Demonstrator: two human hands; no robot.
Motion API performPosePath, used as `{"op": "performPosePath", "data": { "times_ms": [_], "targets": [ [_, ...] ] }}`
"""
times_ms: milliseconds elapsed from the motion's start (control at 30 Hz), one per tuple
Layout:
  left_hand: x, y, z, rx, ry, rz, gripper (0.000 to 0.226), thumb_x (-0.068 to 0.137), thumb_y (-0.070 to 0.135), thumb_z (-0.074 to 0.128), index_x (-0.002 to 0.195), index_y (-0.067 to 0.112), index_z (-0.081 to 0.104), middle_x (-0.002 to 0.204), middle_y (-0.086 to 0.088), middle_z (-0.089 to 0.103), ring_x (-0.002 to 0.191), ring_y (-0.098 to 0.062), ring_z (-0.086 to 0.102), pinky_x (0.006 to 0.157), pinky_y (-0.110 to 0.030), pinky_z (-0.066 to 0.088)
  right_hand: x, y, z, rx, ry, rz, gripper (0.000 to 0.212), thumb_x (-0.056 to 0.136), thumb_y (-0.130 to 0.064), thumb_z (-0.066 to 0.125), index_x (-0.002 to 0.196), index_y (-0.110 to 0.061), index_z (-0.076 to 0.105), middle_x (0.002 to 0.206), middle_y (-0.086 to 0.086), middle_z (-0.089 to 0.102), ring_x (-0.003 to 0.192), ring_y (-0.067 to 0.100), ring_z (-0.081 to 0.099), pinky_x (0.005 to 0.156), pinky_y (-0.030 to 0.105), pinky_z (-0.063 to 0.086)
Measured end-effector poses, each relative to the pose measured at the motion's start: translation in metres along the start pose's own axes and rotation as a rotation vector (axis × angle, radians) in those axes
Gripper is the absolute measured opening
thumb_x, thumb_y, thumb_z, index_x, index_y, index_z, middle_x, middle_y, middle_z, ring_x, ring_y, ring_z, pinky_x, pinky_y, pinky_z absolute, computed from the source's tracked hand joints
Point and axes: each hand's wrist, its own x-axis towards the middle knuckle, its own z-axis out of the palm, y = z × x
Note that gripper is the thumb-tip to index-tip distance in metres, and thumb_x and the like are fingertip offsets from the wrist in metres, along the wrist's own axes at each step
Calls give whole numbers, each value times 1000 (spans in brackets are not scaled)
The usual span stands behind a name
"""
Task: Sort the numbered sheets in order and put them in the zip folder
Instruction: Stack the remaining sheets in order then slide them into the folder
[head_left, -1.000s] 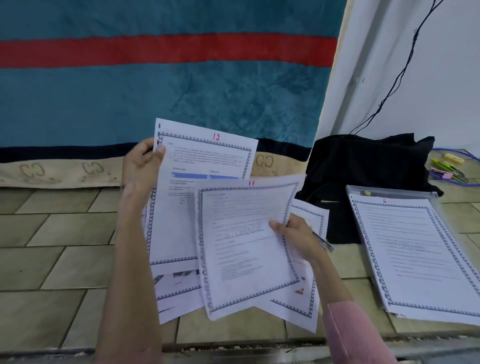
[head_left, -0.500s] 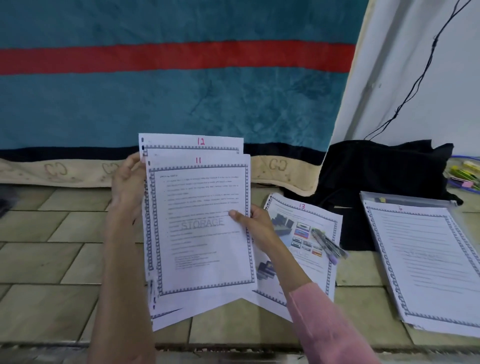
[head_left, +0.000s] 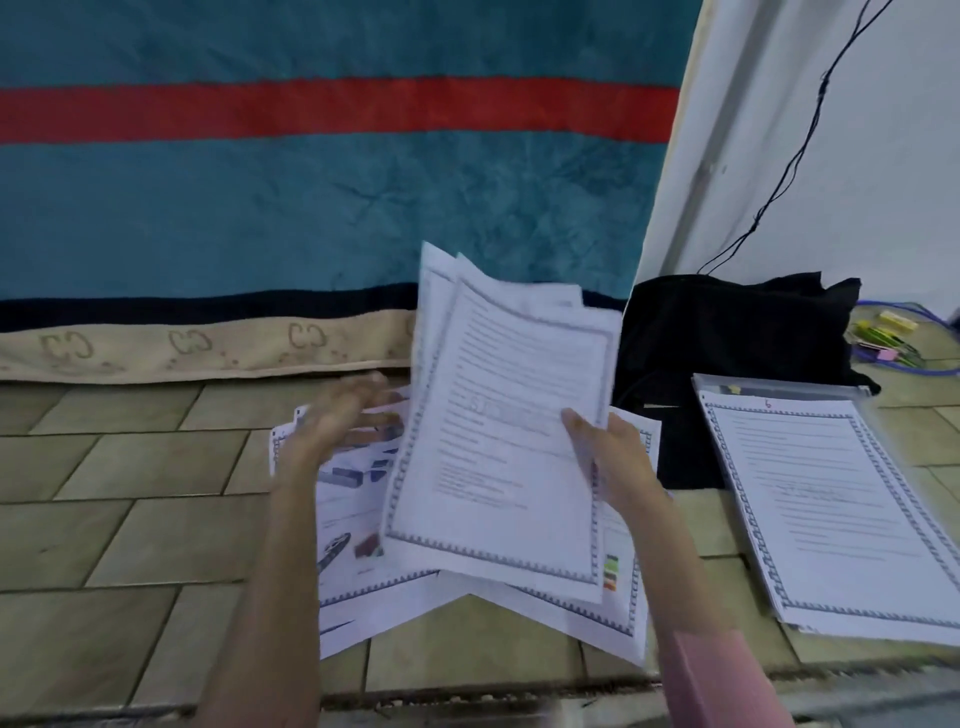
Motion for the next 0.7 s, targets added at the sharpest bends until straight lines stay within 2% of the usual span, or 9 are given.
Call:
{"op": "performPosePath", "data": {
  "times_ms": [33,100,233,300,367,467,533,633,700],
  "targets": [
    [5,-7,14,47,-45,-37,24,97,20,45,115,9,56,109,-9,67,70,-19,66,57,-28,56,-2,13,-14,-61,69,52,15,89,-24,64,97,-12,67,90,22,71,78,34,68,89,50,51],
    [11,-20,43,136,-97,-108,29,97,19,47,120,5,55,97,-7,66,69,-15,65,65,-28,50,-3,38,-35,-97,143,130,25,88,-17,63,110,-4,62,106,13,67,92,28,63,90,41,50],
    [16,-36,94,343,-148,-105,26,95,29,49,109,11,61,108,-9,64,99,-23,62,83,-31,49,-5,63,-49,-109,155,104,34,89,-5,60,122,-4,58,115,11,63,106,29,60,97,43,47],
    [17,-39,108,356,-137,-84,15,94,34,51,87,22,59,94,-8,59,93,-22,58,88,-32,49,-3,68,-47,-168,182,79,32,89,-8,60,121,-6,59,115,9,63,106,28,60,95,41,48],
    [20,-42,115,390,-120,-72,25,90,39,57,74,21,50,87,-7,56,86,-20,54,85,-32,50,-2,72,-43,-230,204,52,29,89,-9,60,118,-7,61,111,8,64,106,27,60,91,36,48],
    [18,-43,121,458,-139,-56,44,82,40,67,107,5,60,112,-6,60,104,-23,57,83,-25,45,-4,77,-41,-269,178,-11,29,88,-9,61,117,-11,63,113,5,66,109,25,60,95,42,49],
    [12,-41,126,440,-132,0,51,84,28,68,126,5,51,124,0,53,117,-24,52,90,-24,42,-4,79,-43,-294,161,-17,28,88,-10,61,116,-13,63,113,3,67,108,23,61,96,46,49],
    [0,-33,132,368,-143,90,54,90,15,59,139,9,38,140,-7,45,129,-27,43,103,-32,39,-4,77,-45,-275,188,-44,27,91,-17,59,117,-11,63,108,0,67,104,20,62,90,39,51],
    [-5,-24,124,316,-151,171,44,92,10,56,134,12,46,136,-7,52,127,-26,47,98,-30,41,-2,76,-47,-242,227,-40,26,93,-19,56,116,-8,62,95,-1,66,90,19,62,75,30,49]
  ]
}}
